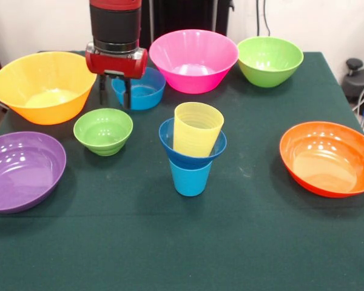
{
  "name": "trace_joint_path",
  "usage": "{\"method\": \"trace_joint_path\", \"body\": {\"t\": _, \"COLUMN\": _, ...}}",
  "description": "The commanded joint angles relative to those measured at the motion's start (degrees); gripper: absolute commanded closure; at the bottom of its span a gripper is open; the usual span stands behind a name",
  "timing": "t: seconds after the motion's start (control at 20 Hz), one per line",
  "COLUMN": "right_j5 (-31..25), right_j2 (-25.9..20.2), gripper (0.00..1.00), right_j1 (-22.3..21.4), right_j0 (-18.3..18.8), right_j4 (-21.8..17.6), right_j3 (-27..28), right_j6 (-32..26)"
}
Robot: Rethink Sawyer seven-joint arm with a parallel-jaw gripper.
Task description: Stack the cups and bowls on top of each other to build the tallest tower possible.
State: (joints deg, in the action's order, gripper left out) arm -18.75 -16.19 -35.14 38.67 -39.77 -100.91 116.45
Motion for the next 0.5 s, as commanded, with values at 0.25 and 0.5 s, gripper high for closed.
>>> {"method": "trace_joint_path", "body": {"t": 0.25, "right_j5": -4.17, "right_j2": -6.24, "gripper": 0.00, "right_j1": 0.20, "right_j0": -1.64, "right_j4": 1.62, "right_j3": -0.47, "right_j6": -3.84}}
{"method": "trace_joint_path", "body": {"t": 0.5, "right_j5": -3.90, "right_j2": -7.16, "gripper": 0.00, "right_j1": 0.57, "right_j0": -2.15, "right_j4": 1.78, "right_j3": 0.69, "right_j6": -3.91}}
